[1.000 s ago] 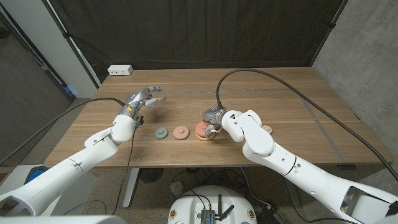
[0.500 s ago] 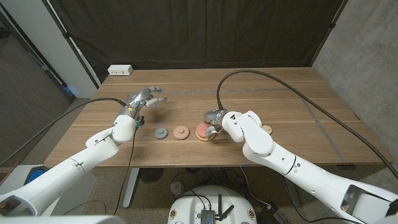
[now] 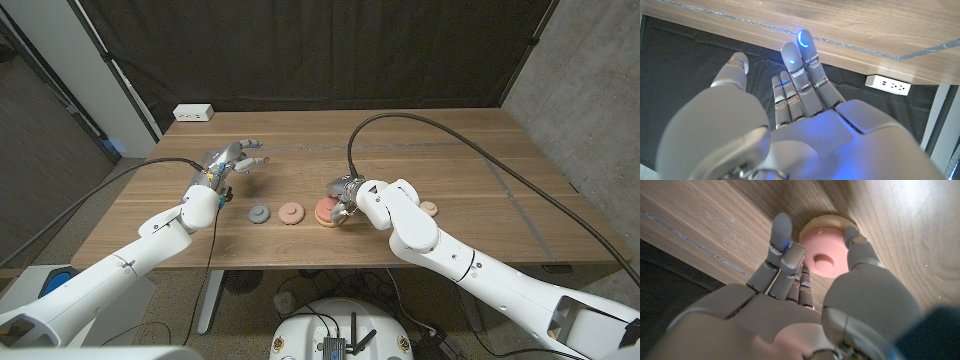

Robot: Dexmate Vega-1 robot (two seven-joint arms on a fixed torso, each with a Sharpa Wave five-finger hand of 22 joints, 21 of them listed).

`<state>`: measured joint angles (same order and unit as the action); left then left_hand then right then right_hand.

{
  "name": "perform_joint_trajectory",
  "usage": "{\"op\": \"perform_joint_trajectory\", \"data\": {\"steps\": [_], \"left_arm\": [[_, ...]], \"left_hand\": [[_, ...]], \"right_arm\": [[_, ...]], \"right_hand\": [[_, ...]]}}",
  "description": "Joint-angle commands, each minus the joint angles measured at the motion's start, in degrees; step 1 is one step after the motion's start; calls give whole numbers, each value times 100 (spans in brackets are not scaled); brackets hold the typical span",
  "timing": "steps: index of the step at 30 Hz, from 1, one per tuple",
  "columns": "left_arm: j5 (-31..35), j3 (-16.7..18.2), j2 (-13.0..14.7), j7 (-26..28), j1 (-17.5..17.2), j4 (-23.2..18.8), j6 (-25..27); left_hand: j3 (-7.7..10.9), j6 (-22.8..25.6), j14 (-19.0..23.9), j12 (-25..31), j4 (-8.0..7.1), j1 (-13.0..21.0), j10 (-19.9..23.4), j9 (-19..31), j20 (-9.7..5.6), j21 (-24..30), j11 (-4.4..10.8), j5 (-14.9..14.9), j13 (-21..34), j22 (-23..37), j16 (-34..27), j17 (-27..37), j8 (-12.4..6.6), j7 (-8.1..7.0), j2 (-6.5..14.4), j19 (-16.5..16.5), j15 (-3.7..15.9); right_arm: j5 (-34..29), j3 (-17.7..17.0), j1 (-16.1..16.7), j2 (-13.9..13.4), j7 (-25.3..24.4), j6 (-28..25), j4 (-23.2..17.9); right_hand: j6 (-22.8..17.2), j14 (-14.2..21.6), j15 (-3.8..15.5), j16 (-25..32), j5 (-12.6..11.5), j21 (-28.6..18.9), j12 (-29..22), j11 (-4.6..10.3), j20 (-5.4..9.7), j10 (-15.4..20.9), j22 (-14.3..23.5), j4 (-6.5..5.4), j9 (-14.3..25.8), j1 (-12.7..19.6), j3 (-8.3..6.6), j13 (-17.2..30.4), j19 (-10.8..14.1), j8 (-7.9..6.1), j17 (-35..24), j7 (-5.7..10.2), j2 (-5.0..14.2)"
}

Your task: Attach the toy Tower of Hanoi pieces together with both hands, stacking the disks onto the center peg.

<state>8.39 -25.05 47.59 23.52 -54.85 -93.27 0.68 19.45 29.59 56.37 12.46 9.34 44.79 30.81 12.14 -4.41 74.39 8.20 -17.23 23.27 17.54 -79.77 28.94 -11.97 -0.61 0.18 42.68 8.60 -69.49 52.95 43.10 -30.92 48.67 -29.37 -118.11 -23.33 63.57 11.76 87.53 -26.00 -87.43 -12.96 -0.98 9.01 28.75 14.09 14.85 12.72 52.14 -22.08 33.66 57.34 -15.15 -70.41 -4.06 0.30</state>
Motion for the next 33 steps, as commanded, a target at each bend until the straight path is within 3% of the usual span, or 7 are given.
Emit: {"op": "perform_joint_trajectory", "data": {"steps": [1,5,10,25,33], "left_arm": [[-16,27,10,30,-29,-20,-16],[-12,23,10,24,-24,-16,-21],[-7,21,2,32,-20,-9,-33],[13,23,2,34,-15,-35,-35],[21,12,-13,26,-1,-33,-33]], "left_hand": [[50,37,-33,-27,0,-11,46,7,-682,30,15,-17,12,-5,-15,15,19,-1,48,-38,391],[53,39,-37,-13,0,-13,82,7,-682,51,23,-18,15,-2,-19,14,19,-3,49,-46,391],[55,64,-51,-15,-1,-17,86,7,-676,67,37,-19,13,-9,-10,1,11,-22,49,-43,392],[67,84,-49,-22,-2,-37,104,8,-684,139,26,-23,9,-55,-33,-2,11,-23,52,-62,392],[75,96,-53,-22,-2,-43,120,9,-689,161,20,-25,7,-90,-39,-6,11,-33,55,-73,392]], "right_arm": [[-48,42,-71,-43,226,23,-16],[-106,75,-112,-51,339,65,-11],[-213,106,-158,-50,490,114,-9],[-430,73,-174,-11,812,251,-28],[-451,-20,-103,-13,764,277,-90]], "right_hand": [[-647,-186,71,-89,0,56,91,735,359,532,-29,-557,97,-353,-558,33,-69,113,38,798,36],[-309,-365,73,-193,56,115,178,676,359,228,-82,-559,104,-469,-542,72,-175,249,70,746,-122],[270,-639,75,-411,183,175,267,414,353,-292,-136,-556,105,-579,-511,60,-324,410,119,510,-348],[929,-945,79,-735,399,249,273,196,347,-886,-199,-533,88,-553,-492,-15,-518,456,249,270,-530],[1276,-1017,78,-908,574,280,266,-87,341,-1160,-237,-573,53,-599,-426,-99,-601,458,326,120,-572]]}}
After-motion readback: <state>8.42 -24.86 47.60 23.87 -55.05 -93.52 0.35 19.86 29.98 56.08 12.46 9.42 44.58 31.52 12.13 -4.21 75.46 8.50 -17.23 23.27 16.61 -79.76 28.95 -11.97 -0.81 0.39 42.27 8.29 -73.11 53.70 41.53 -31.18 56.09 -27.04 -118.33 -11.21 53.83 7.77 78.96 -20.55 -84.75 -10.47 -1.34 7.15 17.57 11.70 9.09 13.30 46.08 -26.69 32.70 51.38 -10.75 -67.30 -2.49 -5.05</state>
